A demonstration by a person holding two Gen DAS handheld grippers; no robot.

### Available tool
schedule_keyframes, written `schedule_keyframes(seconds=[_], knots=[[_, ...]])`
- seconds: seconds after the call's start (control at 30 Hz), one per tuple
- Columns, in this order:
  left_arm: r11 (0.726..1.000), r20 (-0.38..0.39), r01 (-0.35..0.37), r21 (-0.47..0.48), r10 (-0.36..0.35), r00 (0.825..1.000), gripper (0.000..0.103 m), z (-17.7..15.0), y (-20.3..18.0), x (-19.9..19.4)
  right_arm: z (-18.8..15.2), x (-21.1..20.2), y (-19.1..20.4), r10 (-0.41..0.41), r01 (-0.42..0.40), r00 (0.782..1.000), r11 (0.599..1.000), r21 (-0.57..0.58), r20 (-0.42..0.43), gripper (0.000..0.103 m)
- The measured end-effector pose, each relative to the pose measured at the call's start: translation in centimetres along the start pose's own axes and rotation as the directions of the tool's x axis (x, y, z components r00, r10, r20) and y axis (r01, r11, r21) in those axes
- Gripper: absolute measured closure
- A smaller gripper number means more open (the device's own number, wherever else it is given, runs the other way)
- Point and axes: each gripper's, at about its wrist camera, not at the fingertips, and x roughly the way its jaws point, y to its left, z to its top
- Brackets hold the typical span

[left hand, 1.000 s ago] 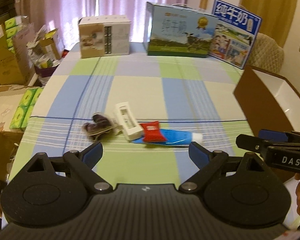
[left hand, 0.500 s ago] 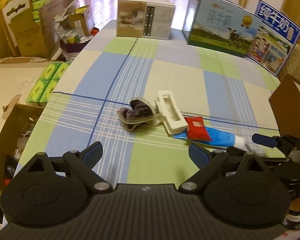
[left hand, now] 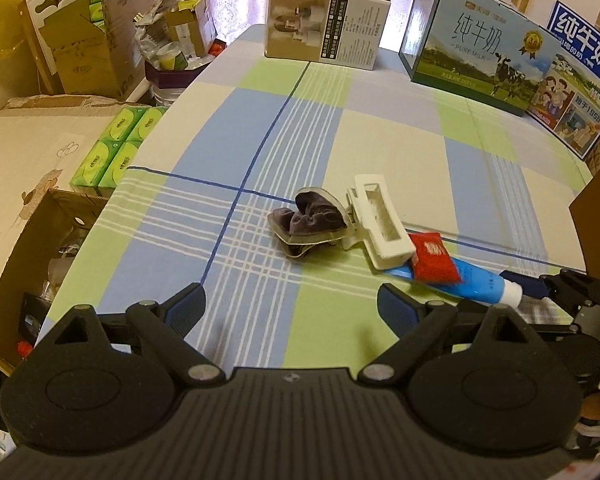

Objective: Organize objects
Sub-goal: 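Grasp the blue tube by its white cap with the right tool, then lift the blue tube with the right tool while the left tool grasps the red packet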

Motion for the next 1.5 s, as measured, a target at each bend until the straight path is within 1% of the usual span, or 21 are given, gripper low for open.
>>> schedule_keyframes(seconds=[0.03, 0.17, 0.23, 0.37, 0.53, 0.6, 0.7, 0.73, 0.77, 0.83, 0.87, 1.0, 1.07, 1.1, 1.17, 1.3, 1.37, 1.4, 1.43, 1.47, 1.5], knots=[[1.000, -0.002, -0.001, 0.003, 0.001, 1.000, 0.012, 0.0, -0.1, 0.0, -0.1, -0.2, 0.0, 0.009, -0.009, 1.000, 1.000, -0.007, -0.005, 0.062], [1.000, -0.001, 0.003, 0.025, -0.003, 1.000, 0.012, -0.2, -0.5, 0.0, -0.8, -1.2, 0.6, 0.030, -0.032, 0.999, 0.998, -0.061, -0.030, 0.076], [0.999, 0.003, 0.009, 0.036, -0.009, 1.000, 0.012, -0.3, -0.6, -0.1, -1.2, -1.9, 1.2, 0.029, -0.033, 0.998, 0.997, -0.068, -0.056, 0.079], [0.998, 0.008, 0.016, 0.059, -0.017, 1.000, 0.012, -0.5, -0.9, -0.3, -1.6, -3.2, 1.9, -0.004, -0.003, 0.992, 0.999, -0.054, -0.128, 0.079], [0.996, 0.013, 0.030, 0.080, -0.031, 0.999, 0.012, -0.7, -1.1, -0.4, -2.5, -5.0, 2.5, -0.021, 0.030, 0.979, 0.999, 0.045, -0.204, 0.079], [0.996, 0.011, 0.031, 0.078, -0.032, 0.999, 0.012, -0.7, -1.1, -0.4, -3.1, -5.8, 2.6, -0.022, 0.041, 0.975, 0.996, 0.080, -0.221, 0.079], [0.997, 0.008, 0.040, 0.073, -0.041, 0.999, 0.012, -0.7, -1.1, -0.4, -3.4, -6.3, 2.8, -0.014, 0.042, 0.976, 0.992, 0.123, -0.219, 0.078], [0.996, 0.009, 0.042, 0.075, -0.042, 0.999, 0.012, -0.7, -1.2, -0.5, -3.4, -6.2, 2.9, -0.020, 0.047, 0.977, 0.991, 0.124, -0.211, 0.075], [0.996, 0.010, 0.043, 0.077, -0.044, 0.999, 0.012, -0.7, -1.2, -0.5, -3.2, -6.0, 3.0, -0.033, 0.058, 0.979, 0.991, 0.123, -0.200, 0.067], [0.996, 0.011, 0.043, 0.079, -0.044, 0.999, 0.012, -0.7, -1.3, -0.5, -3.1, -5.6, 3.1, -0.053, 0.076, 0.983, 0.989, 0.126, -0.175, 0.057], [0.996, 0.011, 0.043, 0.079, -0.044, 0.999, 0.012, -0.7, -1.3, -0.4, -3.1, -5.4, 3.2, -0.048, 0.069, 0.985, 0.990, 0.126, -0.166, 0.055], [0.995, 0.000, 0.061, 0.084, -0.061, 0.998, 0.012, -0.8, -1.6, 0.0, -3.2, -4.7, 3.5, -0.075, 0.086, 0.989, 0.993, 0.083, -0.126, 0.055], [0.992, -0.005, 0.086, 0.092, -0.086, 0.996, 0.012, -1.0, -2.0, 0.1, -3.2, -4.7, 3.2, -0.065, 0.077, 0.991, 0.992, 0.102, -0.119, 0.056], [0.991, -0.005, 0.094, 0.099, -0.094, 0.996, 0.012, -1.0, -2.2, 0.1, -3.3, -4.7, 2.9, -0.061, 0.075, 0.991, 0.990, 0.116, -0.116, 0.058], [0.988, -0.005, 0.098, 0.117, -0.098, 0.995, 0.012, -1.2, -2.7, 0.1, -3.3, -4.8, 2.7, -0.072, 0.086, 0.991, 0.989, 0.121, -0.116, 0.071], [0.985, -0.017, 0.107, 0.133, -0.106, 0.994, 0.012, -1.4, -3.6, 0.5, -3.5, -5.3, 2.2, -0.093, 0.110, 0.987, 0.985, 0.131, -0.128, 0.072], [0.983, -0.025, 0.115, 0.144, -0.112, 0.993, 0.012, -1.6, -4.0, 0.6, -3.7, -5.6, 2.3, -0.099, 0.115, 0.986, 0.987, 0.113, -0.133, 0.072], [0.982, -0.028, 0.117, 0.148, -0.114, 0.993, 0.012, -1.6, -4.2, 0.7, -3.8, -5.7, 2.5, -0.111, 0.122, 0.985, 0.989, 0.083, -0.133, 0.073], [0.982, -0.029, 0.117, 0.150, -0.114, 0.993, 0.012, -1.6, -4.3, 0.7, -4.0, -5.9, 3.1, -0.148, 0.151, 0.981, 0.988, 0.017, -0.123, 0.073], [0.982, -0.028, 0.115, 0.151, -0.112, 0.993, 0.012, -1.6, -4.3, 0.7, -4.1, -6.2, 4.2, -0.206, 0.198, 0.974, 0.976, -0.090, -0.098, 0.073], [0.983, -0.024, 0.111, 0.149, -0.108, 0.994, 0.012, -1.5, -4.3, 0.6, -4.4, -6.4, 5.5, -0.258, 0.242, 0.964, 0.948, -0.208, -0.056, 0.073]])
